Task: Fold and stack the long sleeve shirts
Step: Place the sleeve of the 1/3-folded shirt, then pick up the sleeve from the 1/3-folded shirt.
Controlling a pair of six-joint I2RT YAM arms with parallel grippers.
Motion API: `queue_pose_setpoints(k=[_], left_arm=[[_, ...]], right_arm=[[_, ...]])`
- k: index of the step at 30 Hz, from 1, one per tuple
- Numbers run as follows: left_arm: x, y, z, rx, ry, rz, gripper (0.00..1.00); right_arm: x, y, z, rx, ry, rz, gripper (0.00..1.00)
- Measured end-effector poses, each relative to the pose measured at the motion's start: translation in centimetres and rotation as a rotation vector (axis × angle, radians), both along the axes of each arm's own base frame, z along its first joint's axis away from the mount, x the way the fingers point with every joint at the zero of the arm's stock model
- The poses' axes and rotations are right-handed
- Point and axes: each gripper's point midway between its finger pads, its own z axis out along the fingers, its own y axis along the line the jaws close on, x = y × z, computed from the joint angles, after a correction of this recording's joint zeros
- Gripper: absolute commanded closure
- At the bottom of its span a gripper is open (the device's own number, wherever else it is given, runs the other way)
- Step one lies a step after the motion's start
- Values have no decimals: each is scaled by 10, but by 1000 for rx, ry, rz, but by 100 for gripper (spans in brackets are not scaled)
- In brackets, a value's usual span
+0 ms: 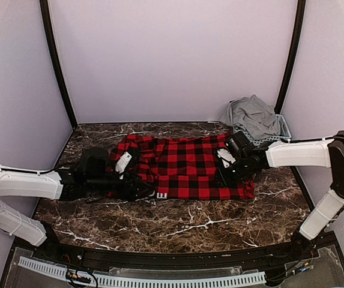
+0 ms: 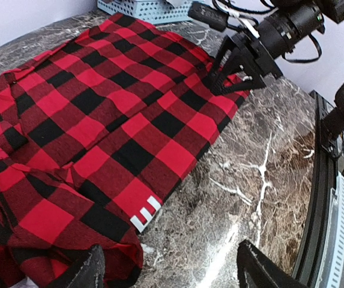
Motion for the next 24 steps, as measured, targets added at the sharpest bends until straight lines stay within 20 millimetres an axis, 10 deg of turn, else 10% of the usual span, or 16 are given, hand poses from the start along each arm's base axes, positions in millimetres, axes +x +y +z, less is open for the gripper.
queue_pose_setpoints(k=[11, 24], left_arm=[[88, 56, 24, -78, 131, 405, 26], [149, 57, -43, 63, 349, 505, 38]], right_arm=[[0, -1, -5, -14, 5, 5, 50], [4, 1, -11, -35, 1, 14, 50]])
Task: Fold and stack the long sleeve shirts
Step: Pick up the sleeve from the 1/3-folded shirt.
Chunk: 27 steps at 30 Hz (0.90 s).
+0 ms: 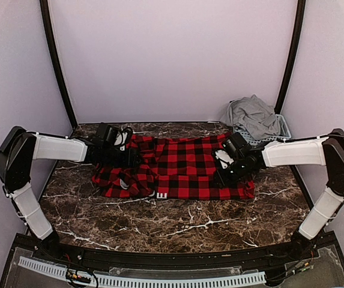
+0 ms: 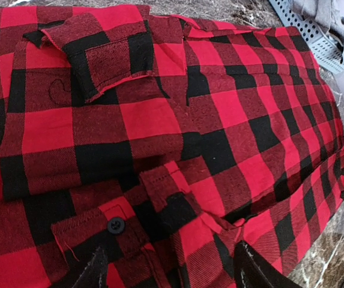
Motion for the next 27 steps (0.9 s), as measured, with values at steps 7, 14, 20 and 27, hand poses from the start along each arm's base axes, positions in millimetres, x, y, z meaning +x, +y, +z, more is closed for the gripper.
queue_pose_setpoints(k=[7, 14, 20, 27], left_arm=[[11, -11, -27, 31, 53, -48, 61], [6, -17, -39, 14, 92, -86, 96], [13, -24, -26, -19, 56, -96, 100], [26, -22, 51, -74, -123, -56, 100]], right_arm=[[3, 2, -2, -6, 1, 6, 50], [3, 2, -3, -8, 2, 6, 50], [4, 2, -3, -9, 0, 4, 50], [4, 2, -3, -9, -1, 4, 50]])
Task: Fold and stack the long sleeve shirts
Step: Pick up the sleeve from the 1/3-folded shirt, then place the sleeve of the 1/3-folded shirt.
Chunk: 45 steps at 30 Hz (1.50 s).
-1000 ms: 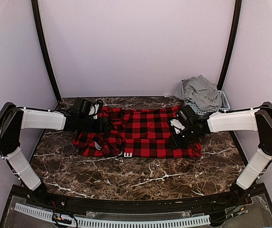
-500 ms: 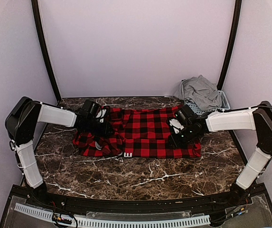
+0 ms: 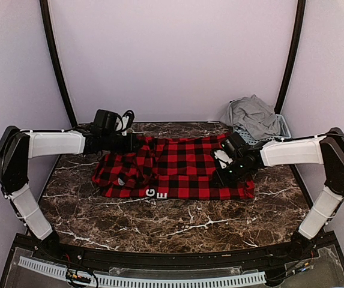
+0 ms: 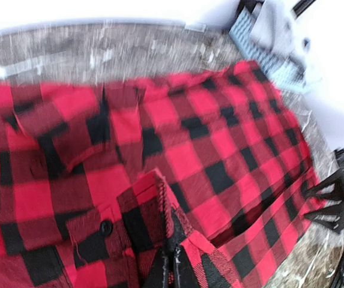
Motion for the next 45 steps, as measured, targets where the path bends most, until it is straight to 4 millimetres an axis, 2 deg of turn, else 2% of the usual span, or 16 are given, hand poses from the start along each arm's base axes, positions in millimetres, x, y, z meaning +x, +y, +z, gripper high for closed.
queue_pose_setpoints(k=[4, 8, 15, 24, 26, 29, 34, 38, 42, 45], left_arm=[[12, 1, 65, -50, -159, 28, 100], [18, -1, 107, -81, -284, 19, 100], [8, -22, 137, -139, -406, -137, 100], [-31, -67, 177, -337, -544, -523, 100], [-38, -78, 176, -376, -548, -614, 100], [-45, -91, 163, -383, -524, -697, 100], [-59, -125, 133, -330, -474, -812, 100], [-79, -151, 108, -280, -435, -907, 97], [-101, -167, 79, -232, -374, -982, 94], [-117, -174, 53, -189, -311, -1022, 87]], right_arm=[[0, 0, 0, 0, 0, -1, 50], [0, -1, 0, -3, -2, -2, 50], [1, 0, 0, -1, -4, -3, 50], [3, -1, 1, -1, -13, -14, 49], [4, -2, 1, -7, -17, -26, 49], [5, -5, 3, -8, -26, -42, 49], [10, -13, 12, -3, -49, -88, 49], [18, -31, 19, 4, -66, -161, 48], [24, -45, 28, 15, -86, -223, 47], [27, -52, 34, 20, -102, -258, 47]])
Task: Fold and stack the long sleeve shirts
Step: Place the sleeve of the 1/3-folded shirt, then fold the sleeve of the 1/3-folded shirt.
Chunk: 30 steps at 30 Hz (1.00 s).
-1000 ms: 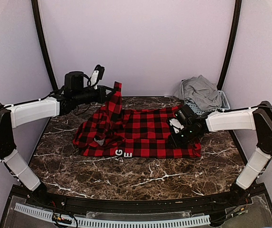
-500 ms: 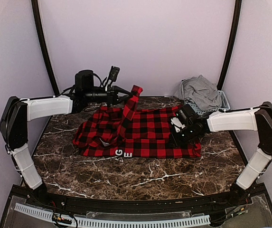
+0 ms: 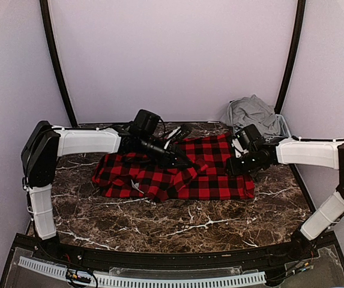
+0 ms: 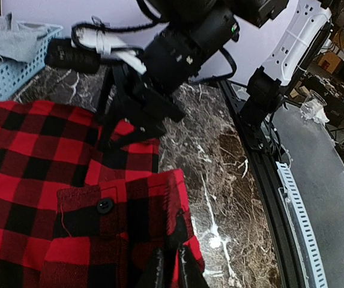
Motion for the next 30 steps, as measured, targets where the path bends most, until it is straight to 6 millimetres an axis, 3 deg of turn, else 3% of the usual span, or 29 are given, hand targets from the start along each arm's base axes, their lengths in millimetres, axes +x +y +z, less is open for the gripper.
queue_pose_setpoints(k=[3, 6, 10, 14, 20, 23, 30], left_arm=[[-10, -3, -19, 58, 16, -14, 72], [-17, 0, -35, 106, 21, -11, 50], [-21, 11, -58, 174, 37, 22, 37], [-20, 26, -66, 235, 14, 96, 32], [-3, 57, -47, 280, -77, 320, 27], [4, 75, -42, 294, -94, 442, 27], [13, 114, -58, 355, -83, 636, 27]], right_arm=[[1, -2, 4, 7, -10, -20, 46], [0, -3, 9, 23, -18, -31, 46], [-5, 3, 12, 76, -19, -27, 44], [-17, 20, 7, 159, 0, 12, 41], [-48, 69, -7, 268, 71, 134, 40], [-58, 84, -20, 291, 115, 166, 42], [-74, 95, -42, 313, 192, 178, 44]])
